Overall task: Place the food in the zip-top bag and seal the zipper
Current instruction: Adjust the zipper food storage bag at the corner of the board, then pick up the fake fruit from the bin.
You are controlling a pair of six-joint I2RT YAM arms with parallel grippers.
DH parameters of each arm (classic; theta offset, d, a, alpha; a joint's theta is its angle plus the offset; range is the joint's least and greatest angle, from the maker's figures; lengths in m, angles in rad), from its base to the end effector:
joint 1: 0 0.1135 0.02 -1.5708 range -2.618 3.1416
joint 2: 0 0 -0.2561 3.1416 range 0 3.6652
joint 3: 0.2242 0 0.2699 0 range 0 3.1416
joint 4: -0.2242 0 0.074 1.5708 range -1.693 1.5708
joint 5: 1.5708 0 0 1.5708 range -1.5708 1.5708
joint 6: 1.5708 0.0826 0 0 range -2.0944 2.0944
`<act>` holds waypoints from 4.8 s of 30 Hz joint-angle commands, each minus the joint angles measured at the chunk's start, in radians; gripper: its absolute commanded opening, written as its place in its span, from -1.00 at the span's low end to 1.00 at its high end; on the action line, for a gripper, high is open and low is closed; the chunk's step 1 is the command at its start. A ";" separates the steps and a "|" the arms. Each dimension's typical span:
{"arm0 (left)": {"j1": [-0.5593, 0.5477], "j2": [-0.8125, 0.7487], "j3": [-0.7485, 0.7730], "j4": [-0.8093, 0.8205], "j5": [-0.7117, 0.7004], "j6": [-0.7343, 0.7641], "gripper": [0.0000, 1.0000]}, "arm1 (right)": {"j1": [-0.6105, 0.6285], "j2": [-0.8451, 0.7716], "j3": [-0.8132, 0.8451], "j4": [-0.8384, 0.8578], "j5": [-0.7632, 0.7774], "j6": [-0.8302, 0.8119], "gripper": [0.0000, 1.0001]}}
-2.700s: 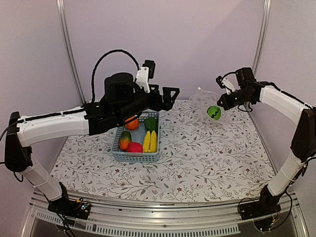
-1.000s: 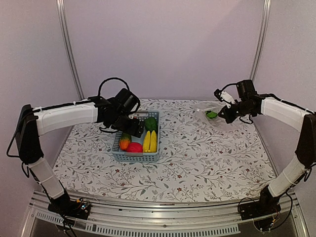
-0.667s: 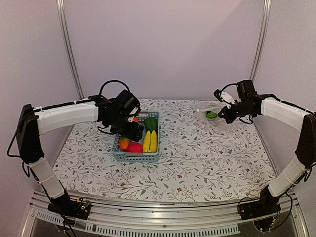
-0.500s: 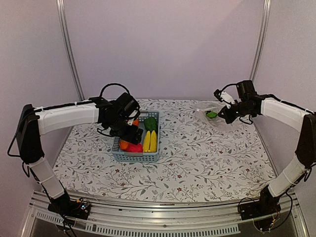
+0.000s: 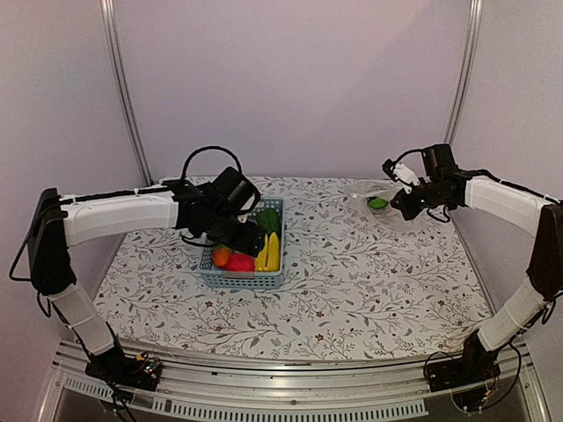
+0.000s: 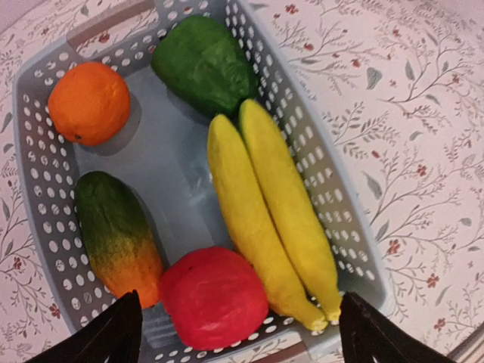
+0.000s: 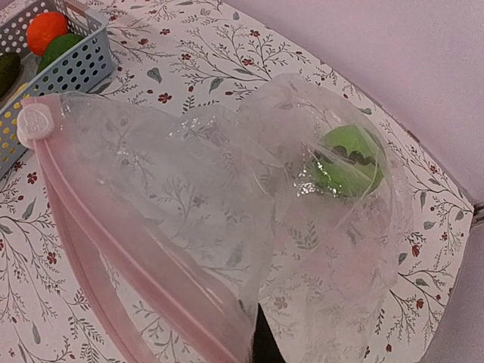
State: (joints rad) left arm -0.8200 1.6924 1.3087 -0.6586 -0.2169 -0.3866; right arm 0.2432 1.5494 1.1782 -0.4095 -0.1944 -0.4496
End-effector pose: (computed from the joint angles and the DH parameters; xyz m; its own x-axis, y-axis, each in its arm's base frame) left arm 0.2828 -0.2771 0.1913 -0.7870 0.3037 -0.5371 0.3706 0.9286 -0.0180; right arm 0.3763 0.1098 0.2209 -0.4546 -0.5521 -0.6989 -0.6296 0.7542 -0.1863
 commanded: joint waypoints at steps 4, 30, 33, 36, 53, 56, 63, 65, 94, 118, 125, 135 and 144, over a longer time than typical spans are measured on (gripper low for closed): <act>-0.130 -0.025 -0.049 0.702 -0.084 -0.170 0.76 | 0.014 0.002 0.041 0.013 -0.106 0.124 -1.00; -0.171 0.534 0.470 0.605 -0.040 -0.547 0.02 | 0.234 0.123 0.222 -0.114 -0.047 0.226 -0.95; -0.164 0.533 0.473 0.602 -0.051 -0.531 -0.31 | 0.236 0.096 0.205 -0.113 -0.016 0.221 -0.95; -0.163 0.530 0.477 0.619 -0.037 -0.513 -0.61 | 0.236 0.069 0.169 -0.105 0.017 0.195 -0.84; -0.149 0.496 0.557 0.509 0.025 -0.399 -1.00 | 0.236 -0.104 0.043 -0.126 0.235 0.072 -0.64; -0.149 0.500 0.563 0.526 0.046 -0.368 -1.00 | 0.236 -0.126 0.015 -0.091 0.238 0.060 -1.00; -0.150 0.472 0.559 0.613 0.128 -0.171 0.13 | 0.182 -0.132 0.069 0.043 0.450 -0.013 -1.00; -0.160 0.445 0.547 0.636 0.147 -0.064 0.41 | 0.133 -0.130 0.102 0.090 0.508 -0.039 -1.00; 0.110 0.062 0.070 0.202 0.079 0.083 0.57 | -0.014 -0.028 0.220 -0.184 0.160 0.015 -1.00; 0.126 0.113 0.036 -0.151 0.247 0.005 0.70 | 0.027 -0.045 0.146 -0.231 -0.087 0.098 -1.00; 0.125 0.172 0.049 -0.147 0.296 -0.006 0.67 | 0.030 -0.053 0.153 -0.245 -0.081 0.095 -1.00; 0.126 0.190 0.062 -0.146 0.262 -0.037 0.33 | 0.029 -0.067 0.140 -0.259 -0.086 0.086 -1.00; 0.129 0.151 0.121 -0.189 0.220 -0.009 0.11 | 0.029 -0.068 0.178 -0.278 -0.078 0.084 -1.00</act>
State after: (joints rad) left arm -0.7017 1.8671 1.3888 -0.8120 0.0235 -0.4126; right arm 0.2638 1.5108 1.3304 -0.6579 -0.2665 -0.3630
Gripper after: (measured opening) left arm 0.654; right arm 0.007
